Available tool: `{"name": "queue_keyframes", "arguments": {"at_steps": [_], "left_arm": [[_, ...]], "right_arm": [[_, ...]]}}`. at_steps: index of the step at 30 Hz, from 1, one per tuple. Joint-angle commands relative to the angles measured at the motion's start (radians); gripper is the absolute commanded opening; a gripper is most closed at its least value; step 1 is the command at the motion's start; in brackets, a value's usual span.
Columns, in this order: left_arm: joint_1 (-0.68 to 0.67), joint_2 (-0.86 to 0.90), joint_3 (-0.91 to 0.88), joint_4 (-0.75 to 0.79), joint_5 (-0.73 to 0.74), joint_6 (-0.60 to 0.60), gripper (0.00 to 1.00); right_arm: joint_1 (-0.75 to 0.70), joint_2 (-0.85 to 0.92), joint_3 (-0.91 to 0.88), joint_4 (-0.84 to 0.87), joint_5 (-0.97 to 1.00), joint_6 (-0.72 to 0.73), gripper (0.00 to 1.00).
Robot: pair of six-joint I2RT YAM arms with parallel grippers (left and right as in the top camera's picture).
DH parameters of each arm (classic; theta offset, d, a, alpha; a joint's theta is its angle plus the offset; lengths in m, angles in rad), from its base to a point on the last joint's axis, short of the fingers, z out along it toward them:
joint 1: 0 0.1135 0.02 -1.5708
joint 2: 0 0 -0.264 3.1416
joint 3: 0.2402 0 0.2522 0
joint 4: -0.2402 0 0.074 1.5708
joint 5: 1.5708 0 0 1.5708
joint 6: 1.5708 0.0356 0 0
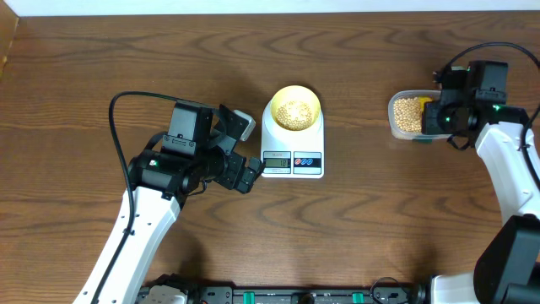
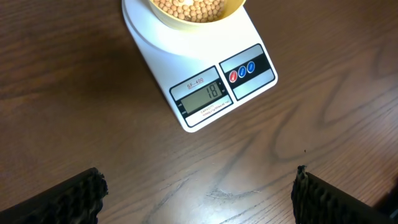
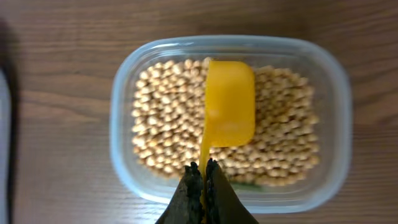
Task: Scoop item into bowl and weigh 50g on scale
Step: 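Return the scoop to the bean tub and scoop more soybeans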
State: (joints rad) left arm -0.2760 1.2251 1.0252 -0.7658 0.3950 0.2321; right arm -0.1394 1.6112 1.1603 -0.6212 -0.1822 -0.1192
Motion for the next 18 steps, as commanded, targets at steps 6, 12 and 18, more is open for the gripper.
{"name": "queue_keyframes", "arguments": {"at_steps": [6,12,18], "left_arm": [[-0.002,0.004,0.001,-0.003,0.016,-0.008,0.98],[-0.002,0.004,0.001,-0.003,0.016,-0.009,0.98],[-0.002,0.004,0.001,-0.003,0.016,-0.009,0.98]], "right_arm": [[-0.117,0.007,0.003,-0.026,-0.364,0.018,0.01],[-0.201,0.007,-0.028,-0.032,-0.455,0.018,0.01],[-0.311,0.007,-0.111,0.009,-0.618,0.05,0.01]]}}
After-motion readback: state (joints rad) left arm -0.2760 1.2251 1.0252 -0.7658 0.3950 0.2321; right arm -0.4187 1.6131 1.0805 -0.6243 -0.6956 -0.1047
